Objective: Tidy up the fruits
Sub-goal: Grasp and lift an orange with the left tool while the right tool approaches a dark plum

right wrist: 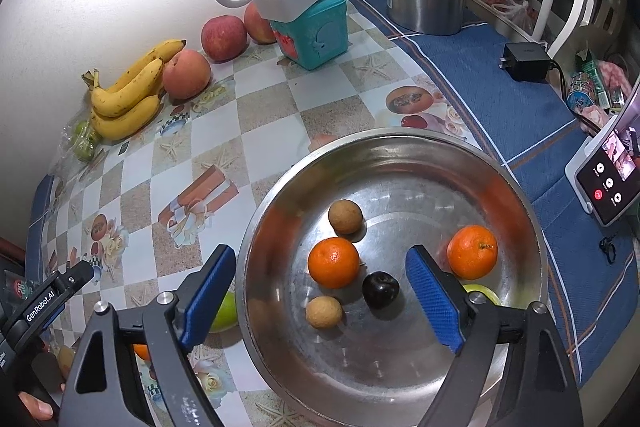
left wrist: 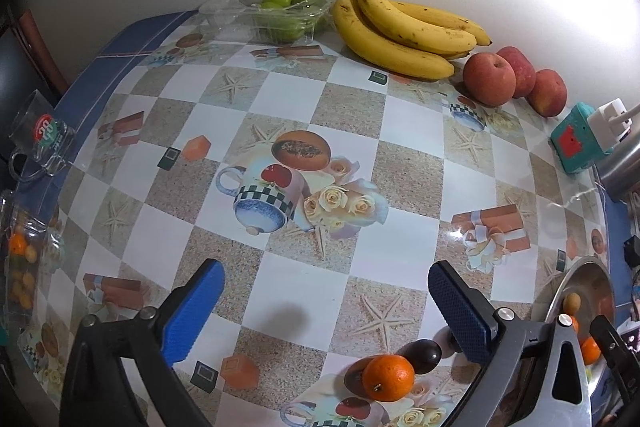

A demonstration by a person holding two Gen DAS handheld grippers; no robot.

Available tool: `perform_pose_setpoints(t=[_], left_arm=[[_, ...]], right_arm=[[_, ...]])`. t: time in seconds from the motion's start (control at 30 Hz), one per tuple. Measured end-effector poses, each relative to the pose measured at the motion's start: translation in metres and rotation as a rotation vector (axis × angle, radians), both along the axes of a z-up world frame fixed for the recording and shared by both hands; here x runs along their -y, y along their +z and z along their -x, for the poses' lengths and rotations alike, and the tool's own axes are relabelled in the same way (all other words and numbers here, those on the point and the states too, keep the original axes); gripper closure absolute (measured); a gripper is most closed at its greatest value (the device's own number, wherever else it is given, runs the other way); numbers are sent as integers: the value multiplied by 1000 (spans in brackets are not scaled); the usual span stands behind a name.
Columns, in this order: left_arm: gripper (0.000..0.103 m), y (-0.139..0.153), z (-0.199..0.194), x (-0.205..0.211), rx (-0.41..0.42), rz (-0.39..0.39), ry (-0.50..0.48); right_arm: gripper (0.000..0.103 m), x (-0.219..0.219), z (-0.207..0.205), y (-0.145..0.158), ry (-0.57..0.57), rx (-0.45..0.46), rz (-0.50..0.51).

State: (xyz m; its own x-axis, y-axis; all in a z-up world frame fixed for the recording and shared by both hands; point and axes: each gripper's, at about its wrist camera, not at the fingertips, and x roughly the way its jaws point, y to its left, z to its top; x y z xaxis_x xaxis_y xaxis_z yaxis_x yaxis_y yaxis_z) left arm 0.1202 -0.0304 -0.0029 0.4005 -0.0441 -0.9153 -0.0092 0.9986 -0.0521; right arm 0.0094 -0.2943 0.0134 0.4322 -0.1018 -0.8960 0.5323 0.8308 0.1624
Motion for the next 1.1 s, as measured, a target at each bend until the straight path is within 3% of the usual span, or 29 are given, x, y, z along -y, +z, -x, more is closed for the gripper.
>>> perform_pose_setpoints(t=[0.1, 0.6, 1.1], left_arm=[[0, -2, 1, -2, -5, -3, 6], [0, 3, 15, -5, 1, 21, -21], [1, 2, 39, -14, -12, 32, -39]], right_arm=[[5, -1, 0, -1, 3, 1, 4], [5, -22, 0, 2, 47, 26, 15], [5, -61, 7, 1, 131, 67, -87]])
